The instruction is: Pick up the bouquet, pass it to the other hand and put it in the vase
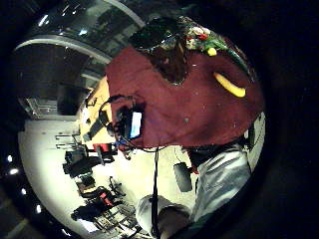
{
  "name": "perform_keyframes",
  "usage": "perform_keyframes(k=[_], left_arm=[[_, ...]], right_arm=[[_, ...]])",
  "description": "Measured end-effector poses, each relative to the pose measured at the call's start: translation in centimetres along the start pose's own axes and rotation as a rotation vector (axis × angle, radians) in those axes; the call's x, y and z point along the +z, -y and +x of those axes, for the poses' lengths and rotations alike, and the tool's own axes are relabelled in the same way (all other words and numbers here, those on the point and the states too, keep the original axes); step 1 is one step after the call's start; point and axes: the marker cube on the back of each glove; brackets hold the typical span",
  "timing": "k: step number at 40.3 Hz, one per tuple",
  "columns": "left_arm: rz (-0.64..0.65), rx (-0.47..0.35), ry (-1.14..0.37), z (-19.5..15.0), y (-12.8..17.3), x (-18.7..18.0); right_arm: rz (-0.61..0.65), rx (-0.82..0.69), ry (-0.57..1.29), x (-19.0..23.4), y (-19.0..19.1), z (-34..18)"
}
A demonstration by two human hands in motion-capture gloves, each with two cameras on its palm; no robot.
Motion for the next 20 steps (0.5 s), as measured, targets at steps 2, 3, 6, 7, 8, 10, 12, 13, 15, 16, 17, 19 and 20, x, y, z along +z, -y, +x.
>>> perform_keyframes(k=[2, 3, 6, 7, 8, 10, 12, 13, 15, 16, 17, 19, 20], left_arm=[[0.000, -0.004, -0.001, -0.1, -0.1, -0.1], [0.002, -0.006, -0.002, -0.2, -0.3, -0.1], [0.014, -0.010, -0.008, -0.4, -0.6, -0.2], [0.018, -0.011, -0.011, -0.4, -0.6, -0.2], [0.023, -0.011, -0.014, -0.5, -0.6, -0.2], [0.033, -0.008, -0.022, -0.5, -0.4, -0.1], [0.040, 0.002, -0.034, -0.4, -0.1, 0.0], [0.043, 0.008, -0.041, -0.3, 0.1, 0.0], [0.050, 0.022, -0.054, -0.1, 0.6, 0.3], [0.056, 0.029, -0.062, 0.0, 0.9, 0.4], [0.064, 0.036, -0.070, 0.1, 1.2, 0.5], [0.084, 0.049, -0.090, 0.4, 1.7, 0.8], [0.095, 0.056, -0.101, 0.6, 2.0, 0.9]], right_arm=[[0.000, -0.001, 0.002, 0.1, -0.1, -0.1], [0.000, -0.002, 0.005, 0.1, -0.2, -0.1], [0.002, -0.006, 0.008, 0.2, -0.5, -0.3], [0.005, -0.007, 0.008, 0.2, -0.5, -0.3], [0.007, -0.007, 0.008, 0.2, -0.6, -0.3], [0.013, -0.009, 0.011, 0.2, -0.5, -0.3], [0.019, -0.013, 0.018, 0.3, -0.4, -0.2], [0.022, -0.015, 0.022, 0.3, -0.3, -0.2], [0.026, -0.014, 0.030, 0.3, -0.1, -0.2], [0.027, -0.008, 0.032, 0.3, 0.0, -0.2], [0.025, 0.003, 0.031, 0.4, 0.0, -0.2], [0.016, 0.040, 0.019, 0.5, 0.1, 0.1], [0.012, 0.063, 0.012, 0.5, 0.1, 0.2]])
